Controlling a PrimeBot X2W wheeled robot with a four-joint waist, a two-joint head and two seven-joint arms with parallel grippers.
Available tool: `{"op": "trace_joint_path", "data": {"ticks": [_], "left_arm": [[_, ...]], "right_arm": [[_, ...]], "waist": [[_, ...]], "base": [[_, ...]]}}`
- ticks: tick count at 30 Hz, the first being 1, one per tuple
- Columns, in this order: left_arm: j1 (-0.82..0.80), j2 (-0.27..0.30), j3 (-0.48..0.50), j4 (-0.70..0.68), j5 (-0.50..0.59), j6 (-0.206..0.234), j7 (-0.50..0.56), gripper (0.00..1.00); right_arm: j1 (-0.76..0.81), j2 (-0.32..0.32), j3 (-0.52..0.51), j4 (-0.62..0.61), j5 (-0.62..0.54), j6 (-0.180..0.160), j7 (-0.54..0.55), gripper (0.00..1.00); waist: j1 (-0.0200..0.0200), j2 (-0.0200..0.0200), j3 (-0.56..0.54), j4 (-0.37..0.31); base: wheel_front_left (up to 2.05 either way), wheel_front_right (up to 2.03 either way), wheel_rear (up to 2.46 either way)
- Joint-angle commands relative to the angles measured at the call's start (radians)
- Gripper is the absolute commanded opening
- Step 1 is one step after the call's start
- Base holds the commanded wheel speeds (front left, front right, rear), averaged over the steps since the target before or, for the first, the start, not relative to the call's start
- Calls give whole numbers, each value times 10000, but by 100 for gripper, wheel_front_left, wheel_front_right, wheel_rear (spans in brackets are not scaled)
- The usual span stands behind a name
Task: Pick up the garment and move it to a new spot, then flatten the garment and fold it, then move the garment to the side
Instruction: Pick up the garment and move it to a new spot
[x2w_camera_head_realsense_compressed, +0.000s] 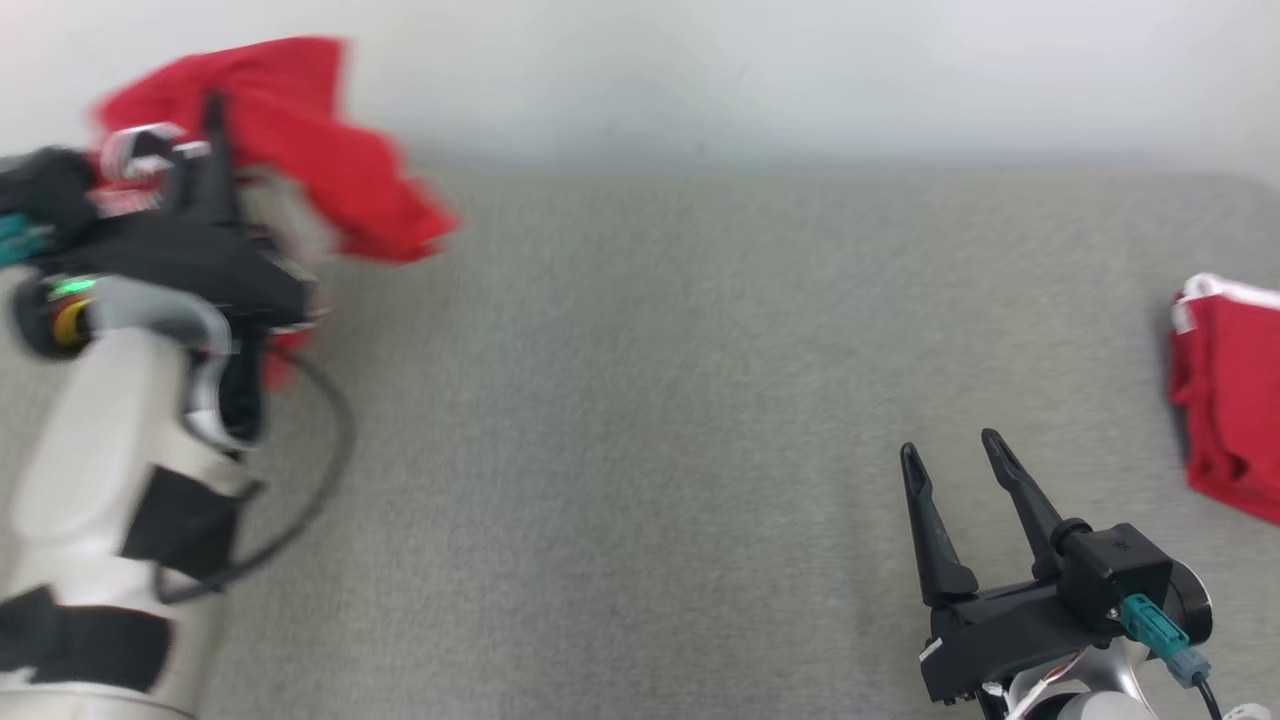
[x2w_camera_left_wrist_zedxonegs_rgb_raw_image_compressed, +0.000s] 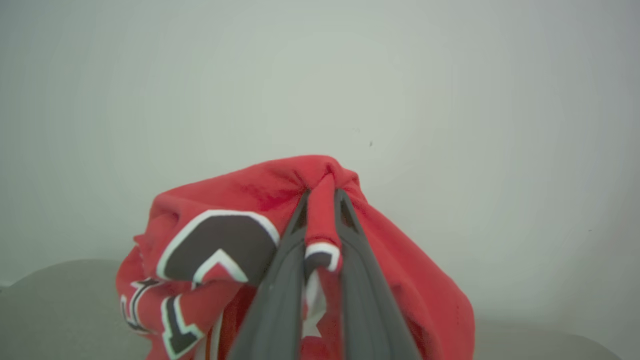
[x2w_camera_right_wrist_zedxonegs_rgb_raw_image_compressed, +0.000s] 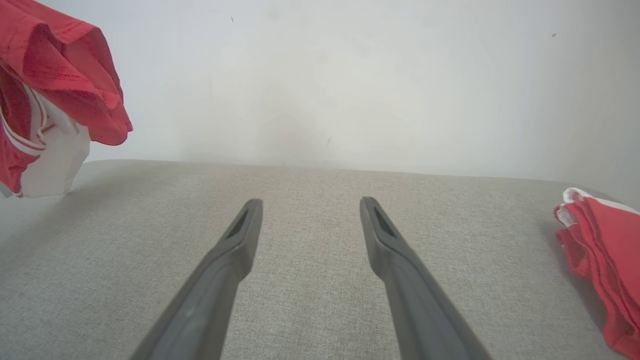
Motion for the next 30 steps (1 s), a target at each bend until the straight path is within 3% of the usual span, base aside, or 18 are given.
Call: {"op": "trace_joint_path", "data": {"ticks": [1,7,14,19,23,24,25,30], "left_arm": [[260,-210,-225,-631,142,-15,176,0],[917,-772,-798,-3023,68,298,1139,0],[2614,-1216,-1634,-6145,49,1086,2234,0],[4100,-1351,-2154,-6275,125,1427,2221,0],[4725,-1349,-2406,-5497,327,1294,1736,0],[4861,-1367,-2451,-5236,303,1223,1577,63],[4952,-1322,-2483,-4974,404,1163,1349,100],[5370,-1116,-2585,-3703,590,806,492,100]], "right_arm": [[112,22,-16,50,100,-23,-77,100],[242,38,112,90,254,-23,-102,100],[184,38,233,126,583,-23,-255,100],[-8,36,533,304,795,-23,-425,100],[-88,38,737,482,883,-23,-549,100],[-128,38,764,514,889,-23,-592,100],[-166,39,811,551,904,-23,-607,100],[-185,37,847,802,956,-23,-711,100]], "waist": [[2,1,-1016,-769],[2,1,-1156,-1317],[2,1,-815,-2235],[2,1,-440,-2883],[2,1,-305,-3156],[2,1,-289,-3194],[2,1,-282,-3241],[2,1,-337,-3316]], "base": [[0,0,0],[0,0,0],[0,0,0],[0,0,0],[0,0,0],[0,0,0],[0,0,0],[0,0,0]]}}
